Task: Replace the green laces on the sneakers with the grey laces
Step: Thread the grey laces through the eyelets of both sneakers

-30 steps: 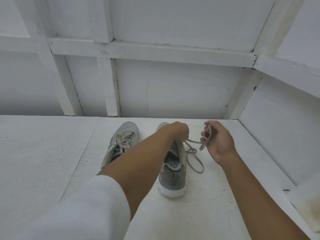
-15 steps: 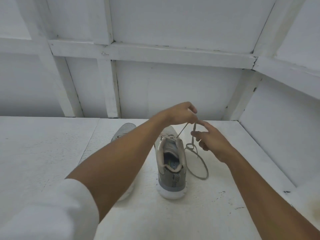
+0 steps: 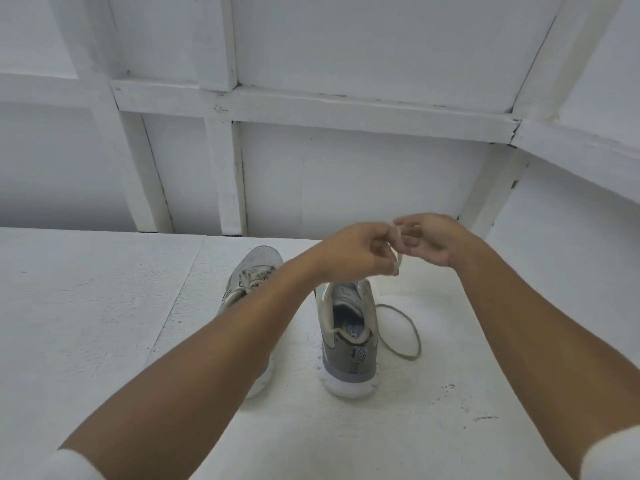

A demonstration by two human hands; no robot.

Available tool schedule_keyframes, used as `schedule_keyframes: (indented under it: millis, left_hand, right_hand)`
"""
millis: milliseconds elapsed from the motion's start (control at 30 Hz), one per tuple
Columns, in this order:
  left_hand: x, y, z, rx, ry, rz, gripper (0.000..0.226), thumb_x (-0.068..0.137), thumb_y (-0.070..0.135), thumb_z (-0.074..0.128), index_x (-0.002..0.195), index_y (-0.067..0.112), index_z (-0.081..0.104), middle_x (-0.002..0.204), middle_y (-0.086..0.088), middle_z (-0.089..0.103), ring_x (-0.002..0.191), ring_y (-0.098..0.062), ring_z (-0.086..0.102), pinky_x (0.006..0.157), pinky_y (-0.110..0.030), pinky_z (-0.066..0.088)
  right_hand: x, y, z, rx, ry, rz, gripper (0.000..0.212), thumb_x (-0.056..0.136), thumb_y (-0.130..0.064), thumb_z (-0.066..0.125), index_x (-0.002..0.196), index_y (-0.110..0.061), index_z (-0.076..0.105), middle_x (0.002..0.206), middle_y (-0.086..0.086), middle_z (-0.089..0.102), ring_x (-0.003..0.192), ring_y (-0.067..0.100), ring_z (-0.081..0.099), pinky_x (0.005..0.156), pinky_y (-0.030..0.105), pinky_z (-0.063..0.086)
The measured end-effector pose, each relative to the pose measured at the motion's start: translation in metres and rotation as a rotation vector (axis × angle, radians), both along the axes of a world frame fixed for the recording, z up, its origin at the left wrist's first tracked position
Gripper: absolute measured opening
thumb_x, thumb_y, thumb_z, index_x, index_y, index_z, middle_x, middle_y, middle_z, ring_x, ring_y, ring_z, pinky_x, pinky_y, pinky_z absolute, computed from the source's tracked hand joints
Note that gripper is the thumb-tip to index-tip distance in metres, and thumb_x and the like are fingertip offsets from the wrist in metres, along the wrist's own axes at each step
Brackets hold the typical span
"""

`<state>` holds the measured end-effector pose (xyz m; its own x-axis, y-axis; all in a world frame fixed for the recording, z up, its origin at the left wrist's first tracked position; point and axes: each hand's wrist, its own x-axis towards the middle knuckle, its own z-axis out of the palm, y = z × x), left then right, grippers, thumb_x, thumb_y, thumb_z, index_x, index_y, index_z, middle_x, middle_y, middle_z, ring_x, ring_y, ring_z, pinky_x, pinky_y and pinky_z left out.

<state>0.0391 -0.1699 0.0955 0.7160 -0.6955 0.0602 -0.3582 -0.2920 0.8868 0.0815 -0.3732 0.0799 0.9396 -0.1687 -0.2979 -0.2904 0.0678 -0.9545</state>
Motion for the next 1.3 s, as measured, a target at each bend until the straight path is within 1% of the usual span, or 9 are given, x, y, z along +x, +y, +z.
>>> schedule_keyframes:
  millis: [100, 233, 467, 700, 833, 967, 1100, 1200, 1300]
  left_hand:
    - [-0.015, 0.001, -0.014, 0.075, -0.083, 0.021, 0.018, 0.084, 0.013, 0.067, 0.102, 0.017, 0.064, 0.087, 0.007, 0.074, 0.081, -0.005, 0.067, 0.083, -0.026, 0.052]
    - [-0.028, -0.003, -0.03, 0.146, -0.142, 0.028, 0.014, 0.085, 0.021, 0.068, 0.099, 0.025, 0.065, 0.091, 0.012, 0.072, 0.073, 0.006, 0.059, 0.074, -0.019, 0.049]
    - [-0.032, -0.007, -0.039, 0.252, -0.18, 0.032, 0.015, 0.085, 0.026, 0.067, 0.1, 0.028, 0.065, 0.086, 0.019, 0.068, 0.094, -0.006, 0.063, 0.091, -0.035, 0.051]
    - [-0.034, -0.01, -0.051, 0.298, -0.309, 0.014, 0.022, 0.088, 0.032, 0.065, 0.109, 0.03, 0.065, 0.107, 0.017, 0.071, 0.11, -0.005, 0.058, 0.103, -0.035, 0.037]
    - [-0.019, 0.002, -0.053, 0.181, -0.39, 0.332, 0.025, 0.091, 0.025, 0.058, 0.115, 0.023, 0.066, 0.118, 0.007, 0.066, 0.115, -0.015, 0.053, 0.103, -0.038, 0.039]
    - [-0.001, 0.016, -0.072, 0.204, -0.165, 0.699, 0.027, 0.093, 0.026, 0.051, 0.116, 0.014, 0.06, 0.117, -0.007, 0.058, 0.106, -0.023, 0.056, 0.092, -0.036, 0.047]
    - [0.0, 0.015, -0.093, 0.222, 0.019, 0.687, 0.038, 0.093, 0.041, 0.047, 0.12, 0.017, 0.059, 0.115, -0.008, 0.063, 0.102, -0.024, 0.06, 0.086, -0.034, 0.048]
    - [-0.002, 0.014, -0.096, 0.131, 0.025, 0.69, 0.035, 0.095, 0.035, 0.044, 0.12, 0.02, 0.062, 0.108, -0.009, 0.069, 0.101, -0.025, 0.062, 0.09, -0.039, 0.05]
    - [-0.003, 0.016, -0.096, 0.108, 0.0, 0.711, 0.035, 0.099, 0.027, 0.038, 0.124, 0.018, 0.062, 0.116, -0.009, 0.067, 0.106, -0.026, 0.06, 0.093, -0.037, 0.048]
  right_hand:
    - [0.01, 0.001, 0.01, 0.133, -0.049, -0.117, 0.009, 0.096, -0.005, 0.049, 0.089, -0.001, 0.054, 0.079, 0.014, 0.058, 0.062, 0.02, 0.061, 0.053, 0.026, 0.055]
    - [0.016, 0.003, 0.024, 0.003, -0.056, -0.174, 0.007, 0.098, -0.011, 0.049, 0.094, -0.009, 0.054, 0.087, 0.008, 0.063, 0.051, 0.01, 0.044, 0.037, 0.018, 0.033]
    - [0.021, -0.001, 0.035, -0.054, -0.088, -0.165, 0.016, 0.096, -0.007, 0.053, 0.109, -0.002, 0.06, 0.093, 0.007, 0.069, 0.05, 0.008, 0.047, 0.038, 0.018, 0.033]
    - [0.02, 0.001, 0.051, -0.174, -0.144, -0.151, 0.001, 0.094, -0.012, 0.058, 0.094, -0.012, 0.059, 0.09, 0.007, 0.069, 0.052, 0.01, 0.048, 0.04, 0.018, 0.035]
    - [0.015, 0.009, 0.051, -0.413, -0.236, -0.075, 0.005, 0.093, -0.012, 0.06, 0.097, -0.015, 0.059, 0.09, 0.005, 0.07, 0.049, 0.011, 0.048, 0.04, 0.02, 0.033]
    - [0.008, 0.024, 0.036, -0.554, -0.248, 0.016, 0.011, 0.09, -0.013, 0.064, 0.1, -0.014, 0.069, 0.09, -0.003, 0.072, 0.049, 0.01, 0.049, 0.047, 0.02, 0.035]
    - [-0.002, 0.048, 0.01, -0.636, -0.25, 0.107, 0.008, 0.082, -0.01, 0.07, 0.089, -0.013, 0.074, 0.08, -0.006, 0.068, 0.056, 0.005, 0.049, 0.047, 0.014, 0.037]
    - [-0.008, 0.063, -0.016, -0.73, -0.257, 0.188, 0.007, 0.084, -0.017, 0.07, 0.088, -0.017, 0.075, 0.081, -0.009, 0.069, 0.07, 0.002, 0.056, 0.058, 0.013, 0.04]
    - [-0.014, 0.074, -0.035, -0.786, -0.226, 0.247, 0.008, 0.087, -0.018, 0.068, 0.088, -0.017, 0.075, 0.08, -0.01, 0.069, 0.067, -0.002, 0.056, 0.052, 0.007, 0.037]
